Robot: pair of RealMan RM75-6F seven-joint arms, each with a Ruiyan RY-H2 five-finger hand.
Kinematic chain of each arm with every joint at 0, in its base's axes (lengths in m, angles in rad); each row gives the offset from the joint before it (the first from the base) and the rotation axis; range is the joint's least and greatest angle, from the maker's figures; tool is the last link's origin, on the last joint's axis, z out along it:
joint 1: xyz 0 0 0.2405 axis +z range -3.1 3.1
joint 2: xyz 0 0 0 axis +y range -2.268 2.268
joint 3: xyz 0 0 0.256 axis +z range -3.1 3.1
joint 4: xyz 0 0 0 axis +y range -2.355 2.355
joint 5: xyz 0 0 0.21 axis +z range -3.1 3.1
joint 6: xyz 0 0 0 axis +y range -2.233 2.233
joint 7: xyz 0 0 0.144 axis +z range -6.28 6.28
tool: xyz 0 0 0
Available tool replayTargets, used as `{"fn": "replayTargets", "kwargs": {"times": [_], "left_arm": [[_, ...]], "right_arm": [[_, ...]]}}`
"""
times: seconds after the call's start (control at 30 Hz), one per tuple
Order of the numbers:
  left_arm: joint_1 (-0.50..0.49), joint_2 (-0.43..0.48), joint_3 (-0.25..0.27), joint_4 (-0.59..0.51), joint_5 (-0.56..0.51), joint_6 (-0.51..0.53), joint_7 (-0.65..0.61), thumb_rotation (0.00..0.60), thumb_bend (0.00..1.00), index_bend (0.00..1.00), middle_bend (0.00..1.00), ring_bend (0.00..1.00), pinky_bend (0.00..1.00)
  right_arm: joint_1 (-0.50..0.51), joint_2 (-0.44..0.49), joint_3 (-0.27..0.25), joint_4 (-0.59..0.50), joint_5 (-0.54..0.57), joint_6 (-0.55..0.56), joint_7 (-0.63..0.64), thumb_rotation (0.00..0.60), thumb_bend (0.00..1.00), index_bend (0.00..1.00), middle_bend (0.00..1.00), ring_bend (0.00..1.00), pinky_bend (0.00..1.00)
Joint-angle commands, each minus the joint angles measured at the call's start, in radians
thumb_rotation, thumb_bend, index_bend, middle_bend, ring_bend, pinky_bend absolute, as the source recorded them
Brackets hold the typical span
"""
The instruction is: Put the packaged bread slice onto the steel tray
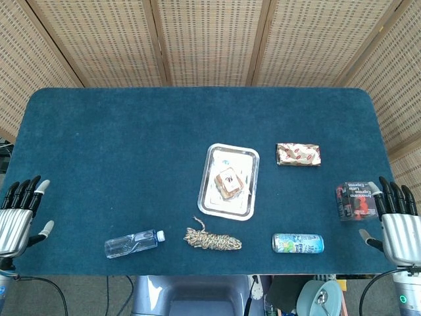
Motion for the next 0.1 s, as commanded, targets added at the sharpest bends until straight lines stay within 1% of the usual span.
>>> {"fn": "replayTargets", "kwargs": {"times": [0.03,0.1], "left_arm": [[0.004,-0.003,0.003,-0.002,0.001,0.003,0.003,0.6,0.32,0.0,0.0,0.0,0.0],[0.004,-0.007,0.005,0.001,-0.002,-0.002,0.004,0.6,0.32,0.0,0.0,0.0,0.0]], "right_arm": [[-0.01,0.002,0.012,0.01,-0.009,-0.016,0.016,0.6,0.15,0.06,0.0,0.0,0.01],[-0.016,0.001,0.021,0.019,-0.011,-0.031,0.027,0.6,0.15,0.06,0.0,0.0,0.01]]}}
